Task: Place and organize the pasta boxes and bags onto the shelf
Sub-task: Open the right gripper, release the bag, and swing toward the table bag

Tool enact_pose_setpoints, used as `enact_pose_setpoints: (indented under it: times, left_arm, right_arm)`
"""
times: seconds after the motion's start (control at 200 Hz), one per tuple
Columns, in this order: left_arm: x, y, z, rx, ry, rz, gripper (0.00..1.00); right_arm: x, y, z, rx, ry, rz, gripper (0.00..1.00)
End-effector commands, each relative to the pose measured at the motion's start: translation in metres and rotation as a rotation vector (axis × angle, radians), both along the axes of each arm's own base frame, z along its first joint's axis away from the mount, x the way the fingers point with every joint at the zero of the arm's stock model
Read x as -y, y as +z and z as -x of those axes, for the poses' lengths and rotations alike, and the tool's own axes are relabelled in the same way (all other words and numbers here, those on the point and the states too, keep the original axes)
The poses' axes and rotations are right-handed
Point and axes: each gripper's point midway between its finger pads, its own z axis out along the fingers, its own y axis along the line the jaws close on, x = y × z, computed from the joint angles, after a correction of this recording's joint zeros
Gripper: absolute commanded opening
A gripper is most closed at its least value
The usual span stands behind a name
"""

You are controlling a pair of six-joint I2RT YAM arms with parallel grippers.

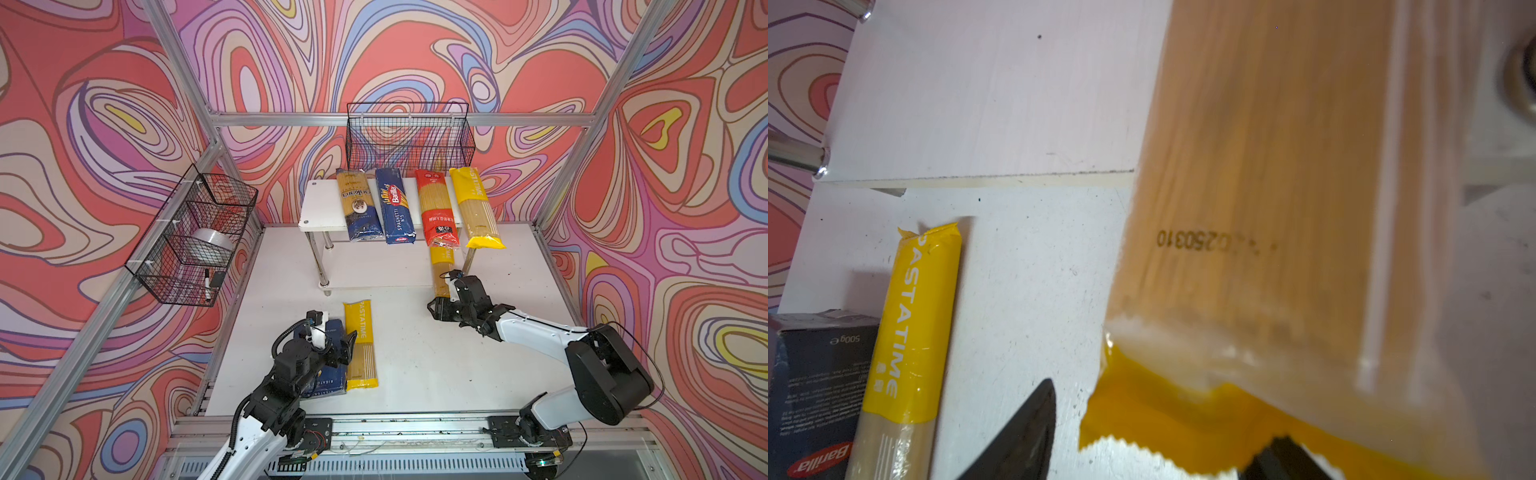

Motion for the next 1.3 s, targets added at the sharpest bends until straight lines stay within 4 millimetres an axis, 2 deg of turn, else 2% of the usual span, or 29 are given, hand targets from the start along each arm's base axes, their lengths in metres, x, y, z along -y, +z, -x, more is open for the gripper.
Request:
enact_pose_setpoints:
  times: [0.0, 0.225, 0.33, 0.401, 0.461, 0.571, 0.661, 0.756, 0.931, 1.027, 1.112, 1.297]
  left_arm:
    - [-0.001, -0.004, 0.001, -0.013, 0.005, 0.002, 1.0]
    - [-0.002, -0.005, 0.0, -0.014, 0.006, 0.0, 1.0]
    - [-0.002, -0.005, -0.001, -0.012, 0.009, 0.0, 1.0]
    - [0.0, -0.005, 0.0, -0.017, -0.003, -0.003, 1.0]
    - [0.002, -0.004, -0.001, -0.017, -0.012, 0.0, 1.0]
    - [0.001, -0.005, -0.001, -0.02, -0.007, -0.001, 1.0]
    - [0.001, -0.005, -0.001, -0.019, -0.007, -0.003, 1.0]
    - [0.0, -0.006, -0.002, -0.024, 0.004, -0.009, 1.0]
    - [-0.004, -0.01, -0.006, -0.049, 0.033, -0.026, 1.0]
    - [-0.004, -0.011, -0.007, -0.061, 0.038, -0.033, 1.0]
    - [-0.007, -0.009, -0.007, -0.052, 0.05, -0.031, 1.0]
    - [-0.018, 0.004, -0.009, -0.016, 0.104, -0.048, 1.0]
  right_arm:
    - [-0.005, 0.018, -0.018, 0.075, -0.014, 0.003, 0.67]
    - [0.0, 0.029, -0.028, 0.094, -0.03, 0.028, 0.69]
    - [-0.008, 0.025, -0.021, 0.042, 0.011, 0.006, 0.69]
    - [-0.019, 0.017, -0.001, -0.015, 0.047, -0.039, 0.7]
    - [-0.031, 0.016, 0.022, -0.006, 0.069, -0.007, 0.7]
    - [-0.062, 0.027, 0.07, 0.022, 0.124, 0.073, 0.73]
    - [-0.087, 0.04, 0.109, 0.06, 0.154, 0.038, 0.73]
    - [-0.114, 0.046, 0.149, 0.082, 0.209, 0.015, 0.73]
    - [-0.148, 0.047, 0.196, 0.115, 0.3, 0.191, 0.77]
    - [-0.158, 0.048, 0.208, 0.134, 0.311, 0.213, 0.79]
    - [-0.162, 0.047, 0.212, 0.132, 0.305, 0.173, 0.78]
    - [-0.153, 0.034, 0.208, 0.146, 0.272, 0.167, 0.8]
